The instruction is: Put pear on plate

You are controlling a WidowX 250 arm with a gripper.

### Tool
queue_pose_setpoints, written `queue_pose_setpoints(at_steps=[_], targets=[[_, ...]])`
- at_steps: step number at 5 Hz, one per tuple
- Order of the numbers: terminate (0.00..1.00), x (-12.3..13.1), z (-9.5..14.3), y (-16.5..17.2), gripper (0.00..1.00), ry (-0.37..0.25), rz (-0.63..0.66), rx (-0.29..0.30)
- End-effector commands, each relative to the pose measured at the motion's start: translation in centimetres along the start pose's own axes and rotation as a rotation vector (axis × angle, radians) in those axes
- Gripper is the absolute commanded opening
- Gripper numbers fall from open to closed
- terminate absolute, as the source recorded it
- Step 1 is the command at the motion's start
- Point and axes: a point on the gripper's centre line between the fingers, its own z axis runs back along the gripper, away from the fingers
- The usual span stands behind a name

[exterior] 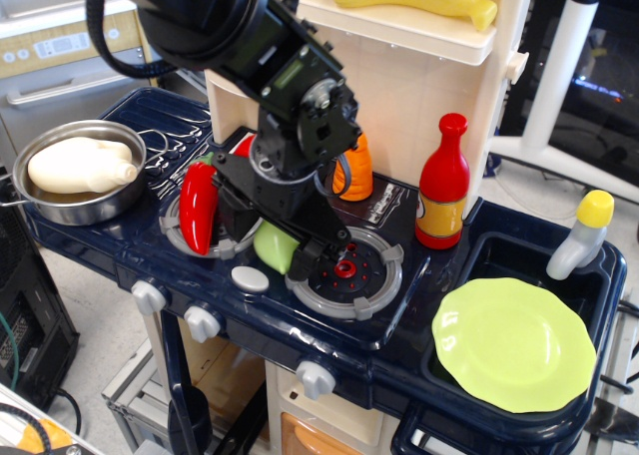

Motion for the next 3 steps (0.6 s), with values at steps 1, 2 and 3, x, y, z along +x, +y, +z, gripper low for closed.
queue_pose_setpoints(at_steps=[1, 2, 3], targets=[[0.0, 0.7, -0.7, -0.1, 1.0, -0.027, 0.019, -0.012], [0.0, 1.0, 1.1, -0.9, 0.0, 0.02, 0.042, -0.059], [0.0, 1.1, 3.5, -1.9, 0.0, 0.064, 0.071, -0.068]])
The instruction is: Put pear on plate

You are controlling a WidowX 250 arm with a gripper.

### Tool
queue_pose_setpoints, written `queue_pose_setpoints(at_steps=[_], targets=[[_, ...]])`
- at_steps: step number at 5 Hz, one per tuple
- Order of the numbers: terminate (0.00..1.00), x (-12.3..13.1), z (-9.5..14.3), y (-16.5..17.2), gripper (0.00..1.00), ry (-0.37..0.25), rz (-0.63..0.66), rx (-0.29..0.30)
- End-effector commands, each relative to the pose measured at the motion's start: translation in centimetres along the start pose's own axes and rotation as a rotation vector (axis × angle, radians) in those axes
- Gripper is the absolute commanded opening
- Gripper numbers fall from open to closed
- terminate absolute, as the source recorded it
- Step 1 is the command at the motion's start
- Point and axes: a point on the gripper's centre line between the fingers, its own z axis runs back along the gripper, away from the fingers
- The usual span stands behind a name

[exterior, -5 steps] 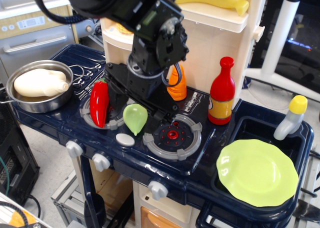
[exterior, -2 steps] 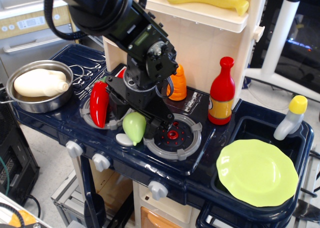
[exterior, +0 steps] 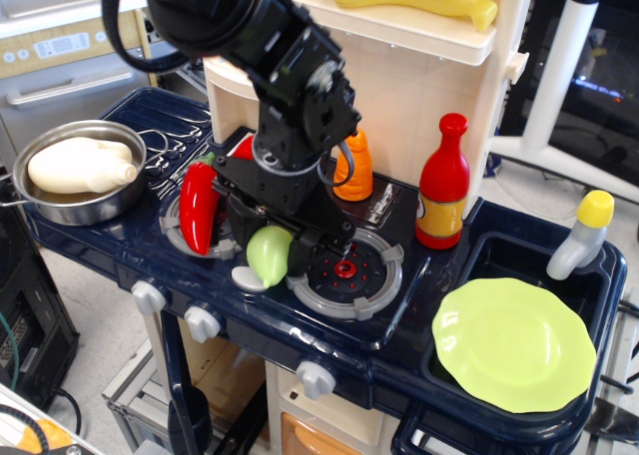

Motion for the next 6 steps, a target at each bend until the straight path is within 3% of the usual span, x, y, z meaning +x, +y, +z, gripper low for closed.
queue_pose_setpoints(at_steps=[1, 2, 3, 4, 5, 6], targets=[[0.0, 2.0, 6.8, -5.4, 0.0, 0.022, 0.071, -0.081], [0.0, 3.4, 7.9, -10.0, 0.0, 0.005, 0.149, -0.122], [0.0, 4.8, 7.0, -12.3, 0.0, -0.03, 0.178, -0.103], [0.0, 5.1, 4.4, -14.1, 0.0, -0.101, 0.3, -0.042], [0.0, 4.7, 3.6, -14.4, 0.0, -0.113, 0.34, -0.006], [0.0, 4.3, 3.5, -14.6, 0.0, -0.133, 0.328, -0.026]])
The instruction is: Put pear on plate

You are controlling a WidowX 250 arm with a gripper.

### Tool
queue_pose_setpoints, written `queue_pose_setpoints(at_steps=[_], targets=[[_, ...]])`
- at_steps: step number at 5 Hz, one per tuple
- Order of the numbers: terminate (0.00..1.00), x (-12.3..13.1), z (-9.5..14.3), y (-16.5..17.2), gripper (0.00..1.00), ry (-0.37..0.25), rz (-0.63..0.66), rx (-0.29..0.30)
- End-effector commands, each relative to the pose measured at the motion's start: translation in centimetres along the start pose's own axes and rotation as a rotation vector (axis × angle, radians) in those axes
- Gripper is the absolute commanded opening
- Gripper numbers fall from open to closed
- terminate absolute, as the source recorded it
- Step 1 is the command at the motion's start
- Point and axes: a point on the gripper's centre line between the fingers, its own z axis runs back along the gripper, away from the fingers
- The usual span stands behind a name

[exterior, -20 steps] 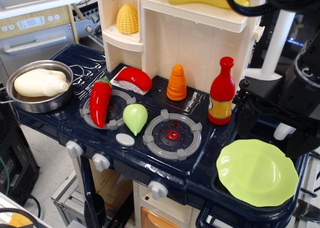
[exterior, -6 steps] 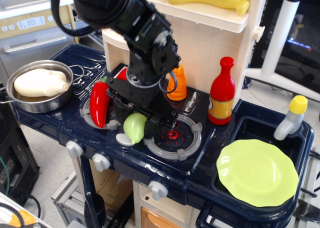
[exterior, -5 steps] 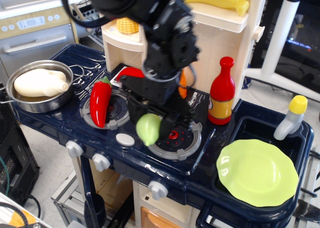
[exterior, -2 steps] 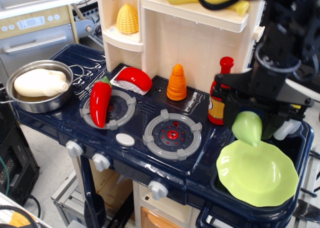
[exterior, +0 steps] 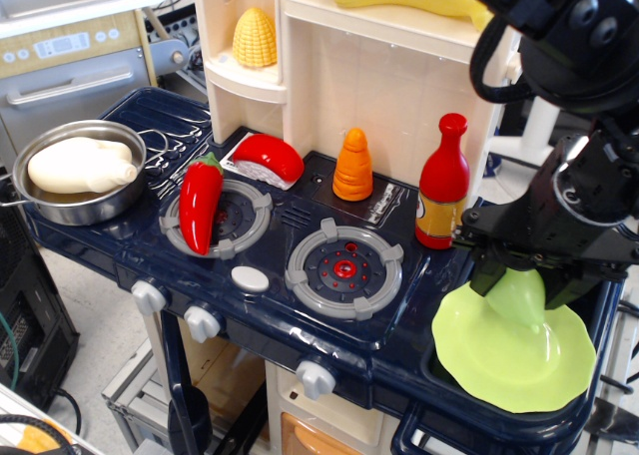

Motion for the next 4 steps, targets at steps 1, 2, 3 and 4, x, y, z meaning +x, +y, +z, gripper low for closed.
queue_pose_setpoints(at_steps=[1, 2, 3, 4], targets=[[0.0, 0.39, 1.02, -0.15, 1.0, -0.064, -0.006, -0.086], [0.0, 0.39, 1.02, -0.15, 1.0, -0.064, -0.006, -0.086], [0.0, 0.39, 1.02, -0.15, 1.0, -0.064, -0.006, -0.086], [1.0, 0.39, 1.02, -0.15, 1.0, -0.064, -0.006, -0.086]])
